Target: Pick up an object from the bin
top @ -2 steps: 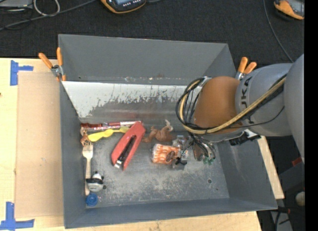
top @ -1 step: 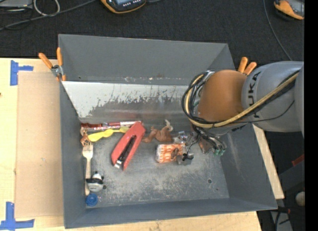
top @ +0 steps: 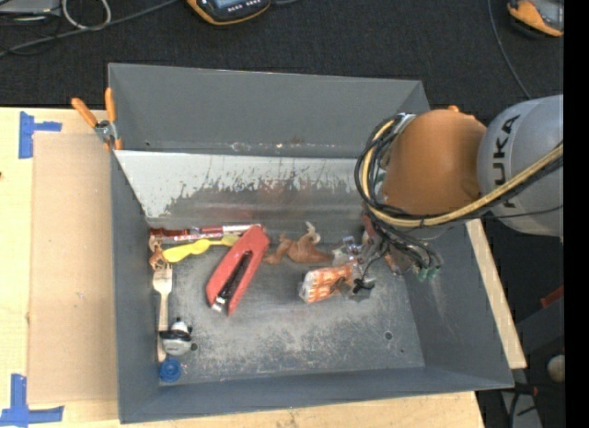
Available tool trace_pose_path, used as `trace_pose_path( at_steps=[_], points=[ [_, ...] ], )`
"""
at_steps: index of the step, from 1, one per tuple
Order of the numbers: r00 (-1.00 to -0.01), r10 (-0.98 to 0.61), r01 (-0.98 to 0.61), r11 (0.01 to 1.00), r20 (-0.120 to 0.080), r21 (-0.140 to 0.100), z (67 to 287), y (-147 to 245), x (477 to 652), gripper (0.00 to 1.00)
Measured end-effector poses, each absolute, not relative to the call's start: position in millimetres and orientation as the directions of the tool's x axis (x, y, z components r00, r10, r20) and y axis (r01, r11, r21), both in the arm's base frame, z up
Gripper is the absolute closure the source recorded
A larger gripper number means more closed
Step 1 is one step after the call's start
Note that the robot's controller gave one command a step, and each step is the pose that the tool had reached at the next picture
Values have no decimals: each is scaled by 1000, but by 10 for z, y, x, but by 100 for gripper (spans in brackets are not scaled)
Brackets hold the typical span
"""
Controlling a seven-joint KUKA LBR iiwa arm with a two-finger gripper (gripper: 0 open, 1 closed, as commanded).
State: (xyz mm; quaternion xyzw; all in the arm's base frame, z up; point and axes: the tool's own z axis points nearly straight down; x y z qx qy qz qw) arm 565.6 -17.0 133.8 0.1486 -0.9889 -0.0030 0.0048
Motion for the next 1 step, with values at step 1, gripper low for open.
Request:
trace_pose_path(
  at_steps=[1],
  points=[
    [-925,-381,-381,925,-4,2,1273,-488,5886,100]
  ],
)
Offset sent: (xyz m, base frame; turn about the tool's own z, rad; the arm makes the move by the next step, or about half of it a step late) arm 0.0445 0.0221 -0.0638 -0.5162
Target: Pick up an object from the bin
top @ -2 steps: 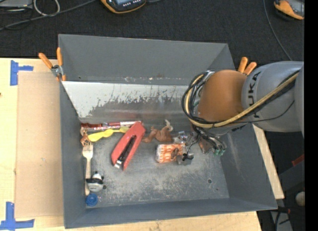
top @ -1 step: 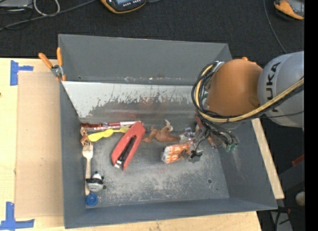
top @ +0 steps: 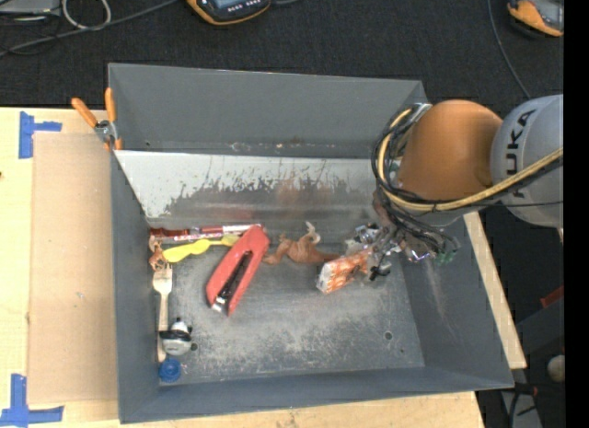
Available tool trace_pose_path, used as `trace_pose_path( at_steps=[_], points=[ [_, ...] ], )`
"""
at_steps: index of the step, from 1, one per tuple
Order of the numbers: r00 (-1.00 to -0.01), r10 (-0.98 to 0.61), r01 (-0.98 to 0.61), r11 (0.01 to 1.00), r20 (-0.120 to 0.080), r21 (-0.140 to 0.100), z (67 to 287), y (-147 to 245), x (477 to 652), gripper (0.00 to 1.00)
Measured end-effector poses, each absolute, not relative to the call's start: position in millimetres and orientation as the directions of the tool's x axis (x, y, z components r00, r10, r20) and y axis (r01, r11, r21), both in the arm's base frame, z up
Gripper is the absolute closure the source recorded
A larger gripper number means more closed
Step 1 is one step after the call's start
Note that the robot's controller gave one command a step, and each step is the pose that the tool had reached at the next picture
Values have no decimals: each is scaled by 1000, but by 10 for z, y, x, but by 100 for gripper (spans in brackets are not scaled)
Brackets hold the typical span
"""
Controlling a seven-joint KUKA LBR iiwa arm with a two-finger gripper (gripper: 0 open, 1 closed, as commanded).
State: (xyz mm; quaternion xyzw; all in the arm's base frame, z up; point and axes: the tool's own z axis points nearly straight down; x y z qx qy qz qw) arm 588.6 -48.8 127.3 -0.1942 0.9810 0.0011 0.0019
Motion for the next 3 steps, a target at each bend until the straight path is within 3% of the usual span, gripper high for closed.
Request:
trace_pose_path(
  at_steps=[1,2,3],
  points=[
    [-729,-684,-684,729,-1,4,863,-197,6025,100],
    [-755,-656,-655,755,4,12,1409,-383,5914,100],
    [-702,-712,-712,702,-2,11,1750,-269,6093,100]
  ],
)
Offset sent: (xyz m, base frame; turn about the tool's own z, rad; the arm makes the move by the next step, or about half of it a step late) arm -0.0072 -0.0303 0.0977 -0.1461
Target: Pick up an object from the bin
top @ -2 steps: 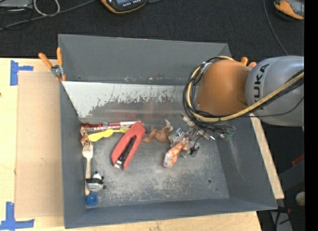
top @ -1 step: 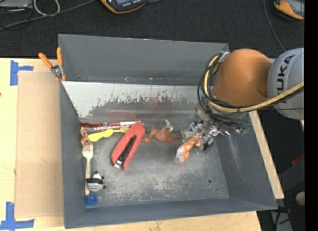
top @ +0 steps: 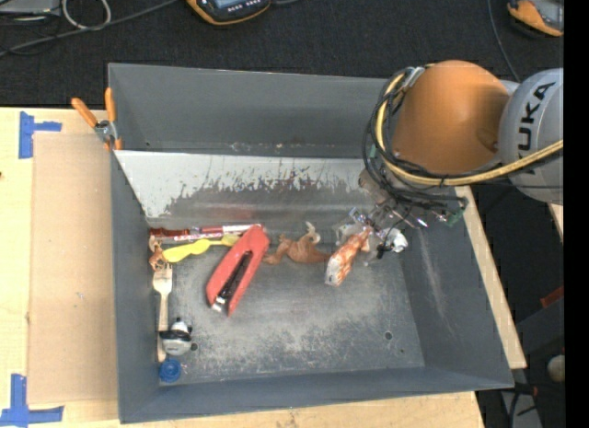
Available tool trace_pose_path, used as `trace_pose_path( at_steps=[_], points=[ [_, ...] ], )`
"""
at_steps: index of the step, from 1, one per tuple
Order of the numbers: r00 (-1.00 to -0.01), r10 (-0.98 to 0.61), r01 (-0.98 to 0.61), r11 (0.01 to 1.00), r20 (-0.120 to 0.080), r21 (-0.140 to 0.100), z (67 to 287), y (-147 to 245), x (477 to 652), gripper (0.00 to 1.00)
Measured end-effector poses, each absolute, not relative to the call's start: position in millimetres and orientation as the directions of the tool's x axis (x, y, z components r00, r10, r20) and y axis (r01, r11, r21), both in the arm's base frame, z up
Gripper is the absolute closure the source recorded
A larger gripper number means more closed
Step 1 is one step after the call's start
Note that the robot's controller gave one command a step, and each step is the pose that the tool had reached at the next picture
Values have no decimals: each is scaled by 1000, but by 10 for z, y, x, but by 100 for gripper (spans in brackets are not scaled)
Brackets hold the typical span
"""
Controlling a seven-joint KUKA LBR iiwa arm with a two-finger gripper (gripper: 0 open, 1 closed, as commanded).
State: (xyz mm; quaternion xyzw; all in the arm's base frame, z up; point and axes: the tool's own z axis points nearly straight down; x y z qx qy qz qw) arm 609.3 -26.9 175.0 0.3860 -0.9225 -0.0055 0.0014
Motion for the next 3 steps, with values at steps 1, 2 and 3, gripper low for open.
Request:
trace_pose_path(
  at_steps=[1,2,3],
  points=[
    [-690,-724,-724,690,-2,7,975,588,5948,100],
    [-671,-741,-741,671,8,24,974,706,5875,100],
    [-590,-807,-807,590,-7,7,1365,673,6031,100]
  ],
)
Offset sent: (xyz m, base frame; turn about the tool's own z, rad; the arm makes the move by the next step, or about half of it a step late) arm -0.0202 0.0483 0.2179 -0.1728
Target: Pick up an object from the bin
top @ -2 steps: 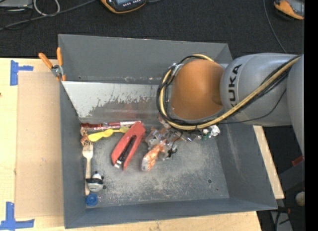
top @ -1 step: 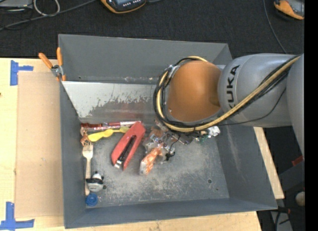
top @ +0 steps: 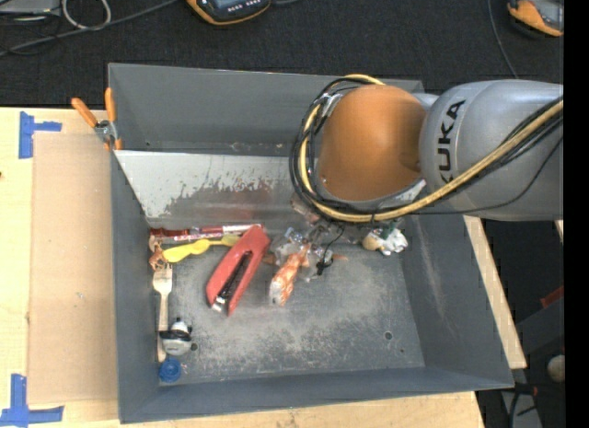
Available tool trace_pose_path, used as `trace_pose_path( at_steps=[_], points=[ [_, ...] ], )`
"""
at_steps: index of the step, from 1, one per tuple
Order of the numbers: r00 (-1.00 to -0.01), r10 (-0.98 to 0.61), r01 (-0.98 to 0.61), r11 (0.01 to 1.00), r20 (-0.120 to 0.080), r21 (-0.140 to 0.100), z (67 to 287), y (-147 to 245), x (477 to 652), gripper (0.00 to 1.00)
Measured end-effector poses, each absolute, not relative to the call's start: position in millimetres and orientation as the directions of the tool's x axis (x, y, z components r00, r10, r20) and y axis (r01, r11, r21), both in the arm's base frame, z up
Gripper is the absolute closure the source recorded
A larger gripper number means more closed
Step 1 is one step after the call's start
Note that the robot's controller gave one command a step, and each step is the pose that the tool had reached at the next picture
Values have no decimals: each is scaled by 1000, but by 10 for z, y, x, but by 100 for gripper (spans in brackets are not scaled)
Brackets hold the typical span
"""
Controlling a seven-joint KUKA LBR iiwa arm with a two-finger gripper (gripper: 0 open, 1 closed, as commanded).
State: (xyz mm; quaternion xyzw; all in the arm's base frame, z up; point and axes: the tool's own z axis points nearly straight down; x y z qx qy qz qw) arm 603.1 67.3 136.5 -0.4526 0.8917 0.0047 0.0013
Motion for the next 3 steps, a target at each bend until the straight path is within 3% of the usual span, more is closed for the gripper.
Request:
trace_pose_path(
  at_steps=[1,2,3],
  points=[
    [-326,-945,-945,326,-5,13,940,277,5917,100],
    [-280,-960,-960,280,-7,17,1509,254,5881,100],
    [-256,-967,-966,256,-6,17,1797,262,5865,100]
  ],
)
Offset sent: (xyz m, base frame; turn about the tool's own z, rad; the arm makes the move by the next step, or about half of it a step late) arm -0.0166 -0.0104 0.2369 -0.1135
